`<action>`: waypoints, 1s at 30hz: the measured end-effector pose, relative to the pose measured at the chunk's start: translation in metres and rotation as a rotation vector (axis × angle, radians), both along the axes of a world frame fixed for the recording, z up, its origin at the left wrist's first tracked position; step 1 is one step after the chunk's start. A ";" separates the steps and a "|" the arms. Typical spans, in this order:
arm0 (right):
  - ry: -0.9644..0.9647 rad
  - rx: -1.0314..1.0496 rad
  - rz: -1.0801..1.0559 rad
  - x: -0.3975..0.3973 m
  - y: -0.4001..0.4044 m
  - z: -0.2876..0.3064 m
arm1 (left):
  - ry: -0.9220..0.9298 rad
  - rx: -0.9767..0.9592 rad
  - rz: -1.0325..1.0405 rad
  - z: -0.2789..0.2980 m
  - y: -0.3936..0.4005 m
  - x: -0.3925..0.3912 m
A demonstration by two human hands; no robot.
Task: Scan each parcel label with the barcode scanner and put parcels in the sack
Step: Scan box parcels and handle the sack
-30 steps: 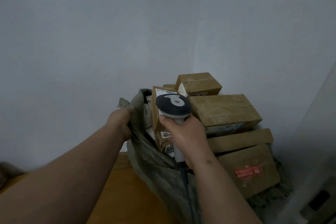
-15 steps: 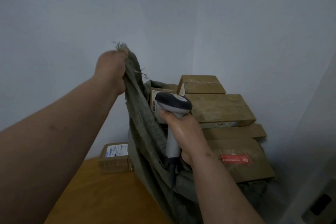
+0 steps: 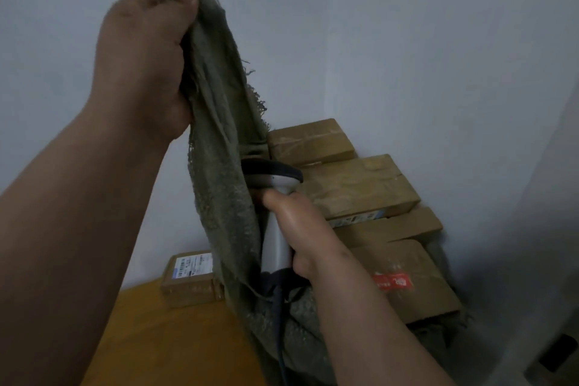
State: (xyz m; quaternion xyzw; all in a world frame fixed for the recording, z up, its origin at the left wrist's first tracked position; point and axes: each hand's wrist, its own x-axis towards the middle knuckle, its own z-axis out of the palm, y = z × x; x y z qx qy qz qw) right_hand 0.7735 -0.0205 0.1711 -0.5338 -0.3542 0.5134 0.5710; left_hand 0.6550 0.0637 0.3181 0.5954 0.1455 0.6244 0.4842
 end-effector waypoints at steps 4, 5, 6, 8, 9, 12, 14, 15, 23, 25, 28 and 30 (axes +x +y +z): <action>0.017 -0.007 0.016 -0.003 -0.001 -0.003 | 0.188 -0.221 0.174 -0.044 0.026 -0.007; 0.018 0.005 0.009 -0.004 -0.002 -0.004 | 0.293 -0.249 0.144 -0.060 0.031 -0.008; 0.013 0.018 -0.008 -0.005 -0.005 -0.006 | 0.381 -0.264 0.106 -0.075 0.033 -0.009; -0.028 0.034 -0.049 -0.005 -0.010 -0.010 | 0.495 -0.275 0.047 -0.096 0.032 -0.010; -0.052 0.034 -0.070 -0.005 -0.013 -0.011 | 0.528 -0.263 0.024 -0.101 0.029 -0.010; -0.115 0.019 -0.136 -0.001 -0.028 -0.011 | 0.656 -0.210 -0.008 -0.109 0.019 -0.004; -0.132 0.022 -0.185 -0.001 -0.039 -0.011 | 0.741 -0.184 -0.046 -0.114 0.009 0.002; -0.139 0.031 -0.209 -0.001 -0.045 -0.011 | 0.775 -0.168 -0.057 -0.116 0.006 0.004; -0.042 0.132 -0.514 0.028 -0.113 -0.012 | 1.028 0.338 0.196 -0.125 -0.042 0.030; -0.042 0.121 -0.642 0.044 -0.134 -0.014 | 1.214 0.470 0.246 -0.132 -0.051 0.038; -0.118 0.037 -0.826 0.073 -0.165 -0.029 | 1.401 0.437 0.195 -0.146 -0.058 0.045; -0.128 -0.027 -0.923 0.091 -0.179 -0.045 | 1.420 0.417 0.199 -0.150 -0.066 0.048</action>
